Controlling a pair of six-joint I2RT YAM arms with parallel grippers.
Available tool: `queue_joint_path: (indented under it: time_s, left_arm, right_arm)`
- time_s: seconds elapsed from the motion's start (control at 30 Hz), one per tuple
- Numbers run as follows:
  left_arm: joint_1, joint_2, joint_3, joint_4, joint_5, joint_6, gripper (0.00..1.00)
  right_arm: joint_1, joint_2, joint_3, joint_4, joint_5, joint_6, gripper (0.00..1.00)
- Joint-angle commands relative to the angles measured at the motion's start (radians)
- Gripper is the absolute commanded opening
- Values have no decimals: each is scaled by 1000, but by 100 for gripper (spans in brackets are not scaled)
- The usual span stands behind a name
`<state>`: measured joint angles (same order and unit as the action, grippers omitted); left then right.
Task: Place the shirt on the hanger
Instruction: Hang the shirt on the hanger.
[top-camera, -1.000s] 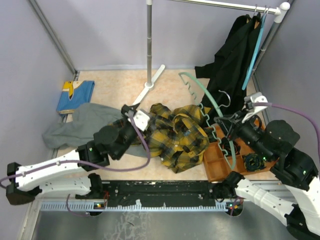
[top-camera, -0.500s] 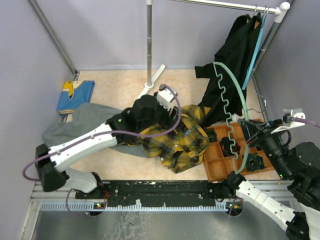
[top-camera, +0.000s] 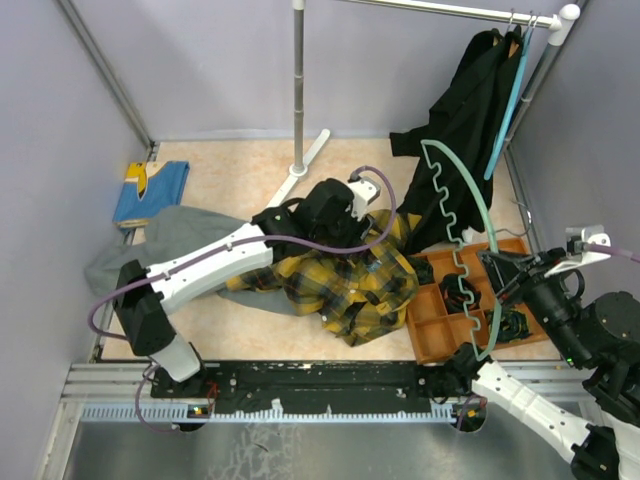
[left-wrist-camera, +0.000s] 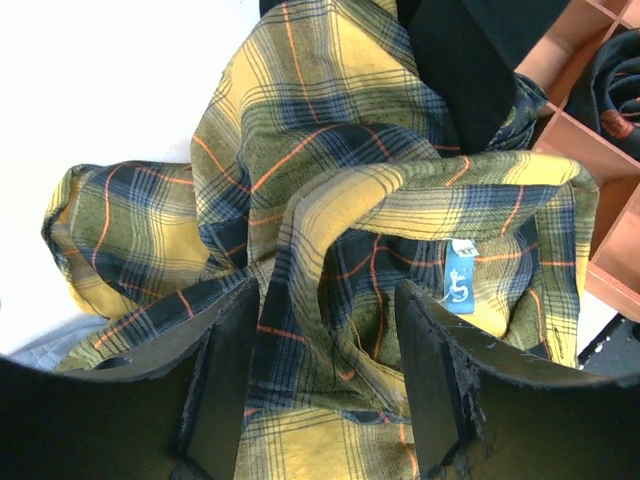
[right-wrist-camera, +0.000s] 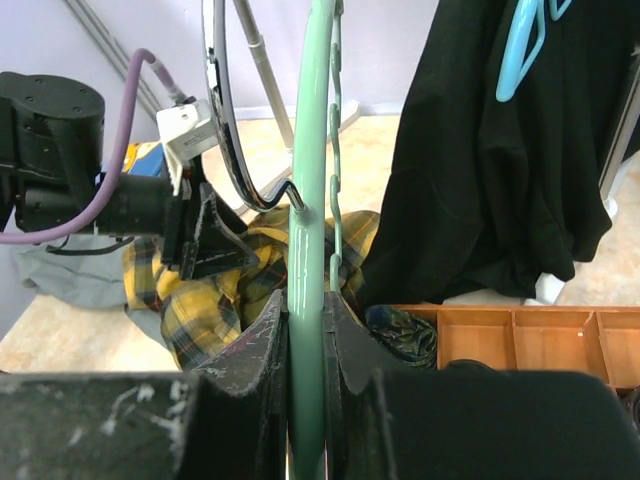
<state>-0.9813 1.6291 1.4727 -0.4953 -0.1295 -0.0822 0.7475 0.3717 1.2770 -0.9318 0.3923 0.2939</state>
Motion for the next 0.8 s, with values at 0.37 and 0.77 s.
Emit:
queue_joint_path:
  time_s: [0.37, 0.77]
  left_arm:
    - [9, 116, 109, -94, -109, 96, 36]
    - [69, -23, 116, -131, -116, 110, 8]
  right_arm:
    - [0, 0, 22, 12, -44, 12, 0]
    - [0, 127, 186, -127, -276, -10, 0]
